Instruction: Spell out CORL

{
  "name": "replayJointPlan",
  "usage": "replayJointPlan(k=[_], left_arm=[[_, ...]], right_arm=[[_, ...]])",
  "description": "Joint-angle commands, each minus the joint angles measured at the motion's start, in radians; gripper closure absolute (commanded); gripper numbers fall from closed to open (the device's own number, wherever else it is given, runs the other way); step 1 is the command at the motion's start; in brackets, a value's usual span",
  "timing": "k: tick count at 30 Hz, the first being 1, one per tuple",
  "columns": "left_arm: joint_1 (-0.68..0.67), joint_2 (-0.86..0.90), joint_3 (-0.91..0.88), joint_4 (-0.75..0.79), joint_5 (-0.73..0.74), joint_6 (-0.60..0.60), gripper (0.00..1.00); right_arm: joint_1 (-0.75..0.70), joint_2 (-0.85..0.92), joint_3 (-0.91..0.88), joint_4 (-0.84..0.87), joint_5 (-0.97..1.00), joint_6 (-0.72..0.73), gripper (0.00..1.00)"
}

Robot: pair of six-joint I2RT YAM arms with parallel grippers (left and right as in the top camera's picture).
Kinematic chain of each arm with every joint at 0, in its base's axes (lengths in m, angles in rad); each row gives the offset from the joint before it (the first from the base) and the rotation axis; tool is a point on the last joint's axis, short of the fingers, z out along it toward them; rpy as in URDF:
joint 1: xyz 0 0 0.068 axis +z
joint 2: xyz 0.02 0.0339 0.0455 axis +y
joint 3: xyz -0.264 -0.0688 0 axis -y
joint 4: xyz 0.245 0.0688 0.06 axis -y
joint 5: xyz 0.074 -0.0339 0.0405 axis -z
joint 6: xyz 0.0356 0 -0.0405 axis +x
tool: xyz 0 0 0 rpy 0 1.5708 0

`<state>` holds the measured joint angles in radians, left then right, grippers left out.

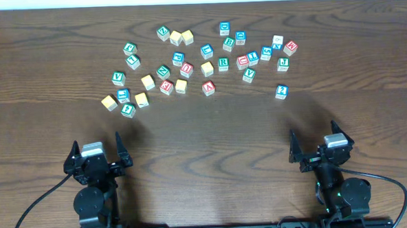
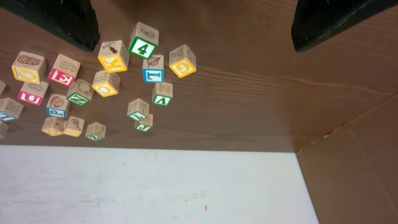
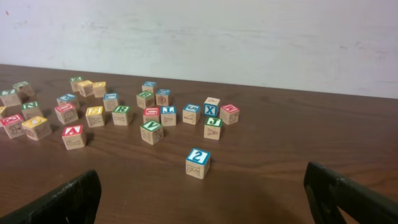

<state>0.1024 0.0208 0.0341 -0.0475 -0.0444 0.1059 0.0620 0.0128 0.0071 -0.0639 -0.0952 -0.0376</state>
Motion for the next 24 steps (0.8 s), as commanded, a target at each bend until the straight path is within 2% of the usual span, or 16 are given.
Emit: replayJointPlan(k=[1,24], left_arm=[[-0.005,0.003,-0.029,-0.021,-0.016,0.010,0.01],[-0.005,0.003,-0.029,-0.021,-0.016,0.010,0.02]], right_arm=[[-0.002,-0.006,-0.002,-0.004,0.007,-0.002,0.01],[-0.002,-0.006,-0.002,-0.004,0.007,-0.001,0.01]])
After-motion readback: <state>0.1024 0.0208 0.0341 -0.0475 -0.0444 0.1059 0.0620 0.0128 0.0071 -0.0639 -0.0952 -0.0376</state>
